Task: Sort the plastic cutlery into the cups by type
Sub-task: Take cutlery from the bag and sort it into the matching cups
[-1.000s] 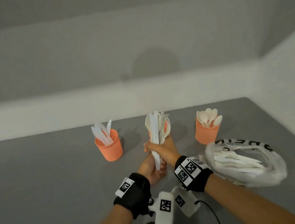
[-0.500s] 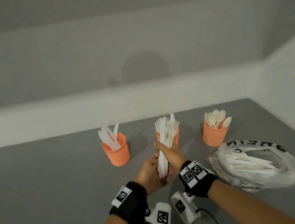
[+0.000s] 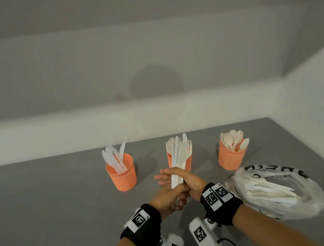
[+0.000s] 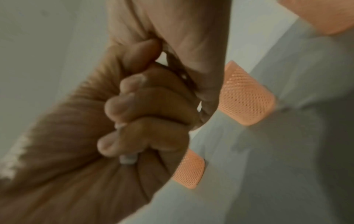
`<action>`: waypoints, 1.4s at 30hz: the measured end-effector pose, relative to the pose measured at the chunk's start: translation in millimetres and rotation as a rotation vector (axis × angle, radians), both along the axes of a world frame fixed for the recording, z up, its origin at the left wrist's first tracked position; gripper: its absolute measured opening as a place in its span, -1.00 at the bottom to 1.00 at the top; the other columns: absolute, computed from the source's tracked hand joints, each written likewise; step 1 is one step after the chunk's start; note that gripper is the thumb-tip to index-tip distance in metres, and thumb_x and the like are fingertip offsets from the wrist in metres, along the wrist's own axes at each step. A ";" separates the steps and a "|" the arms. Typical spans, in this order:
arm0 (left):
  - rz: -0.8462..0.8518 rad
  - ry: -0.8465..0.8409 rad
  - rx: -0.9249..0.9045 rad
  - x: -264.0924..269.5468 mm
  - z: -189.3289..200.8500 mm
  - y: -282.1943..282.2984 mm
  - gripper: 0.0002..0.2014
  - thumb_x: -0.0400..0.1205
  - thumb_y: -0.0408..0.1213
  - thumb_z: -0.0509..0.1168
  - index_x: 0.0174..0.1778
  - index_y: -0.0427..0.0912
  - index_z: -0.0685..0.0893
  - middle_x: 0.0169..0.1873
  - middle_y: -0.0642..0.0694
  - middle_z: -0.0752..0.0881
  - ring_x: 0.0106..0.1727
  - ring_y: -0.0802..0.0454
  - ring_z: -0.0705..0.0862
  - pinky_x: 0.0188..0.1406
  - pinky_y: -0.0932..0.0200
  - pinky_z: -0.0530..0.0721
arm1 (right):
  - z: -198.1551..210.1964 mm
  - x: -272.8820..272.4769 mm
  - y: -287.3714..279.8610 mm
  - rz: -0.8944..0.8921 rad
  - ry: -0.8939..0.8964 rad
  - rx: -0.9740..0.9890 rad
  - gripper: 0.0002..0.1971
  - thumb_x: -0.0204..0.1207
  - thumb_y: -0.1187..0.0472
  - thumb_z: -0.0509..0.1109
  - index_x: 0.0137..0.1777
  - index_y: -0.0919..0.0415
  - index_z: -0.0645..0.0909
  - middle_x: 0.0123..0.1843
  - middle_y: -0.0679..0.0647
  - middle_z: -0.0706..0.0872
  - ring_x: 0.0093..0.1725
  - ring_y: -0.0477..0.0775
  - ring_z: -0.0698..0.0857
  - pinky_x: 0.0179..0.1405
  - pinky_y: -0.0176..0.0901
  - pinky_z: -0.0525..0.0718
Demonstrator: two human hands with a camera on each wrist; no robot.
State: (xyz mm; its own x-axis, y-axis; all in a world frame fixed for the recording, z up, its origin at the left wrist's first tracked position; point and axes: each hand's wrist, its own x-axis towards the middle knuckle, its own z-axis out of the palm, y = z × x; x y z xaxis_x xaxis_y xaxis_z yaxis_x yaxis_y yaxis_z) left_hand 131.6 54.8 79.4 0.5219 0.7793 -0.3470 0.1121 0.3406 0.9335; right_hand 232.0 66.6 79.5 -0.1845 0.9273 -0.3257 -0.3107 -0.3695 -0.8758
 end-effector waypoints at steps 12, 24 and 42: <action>0.181 0.221 0.187 -30.0 17.9 37.7 -0.74 0.65 -0.08 0.22 0.00 -0.23 0.64 -0.20 -0.03 0.64 -0.24 0.13 0.61 -0.36 0.37 0.57 | -7.1 26.8 11.3 -0.118 -0.147 -0.045 -0.74 0.54 0.12 0.37 -0.33 0.17 0.45 -0.68 -0.05 0.44 -0.74 -0.10 0.38 -0.71 -0.35 0.38; 0.258 0.182 0.162 -13.5 13.0 47.2 -0.81 0.64 -0.19 0.26 -0.03 -0.24 0.67 -0.31 -0.02 0.64 -0.39 0.16 0.50 -0.51 0.38 0.43 | -3.8 22.7 6.7 0.129 -0.163 0.030 -0.83 0.56 0.01 0.33 0.07 0.04 0.57 -0.35 0.03 0.62 -0.62 -0.18 0.48 -0.61 -0.37 0.50; 0.330 0.034 0.146 -8.6 5.8 45.7 -0.74 0.68 -0.33 0.20 -0.33 -0.25 0.61 -0.53 -0.12 0.49 -0.65 0.23 0.51 -0.55 0.36 0.52 | -9.0 24.1 8.0 0.080 -0.144 0.079 -0.86 0.56 0.11 0.35 -0.04 0.18 0.65 -0.36 0.01 0.78 -0.41 -0.05 0.73 -0.41 -0.23 0.69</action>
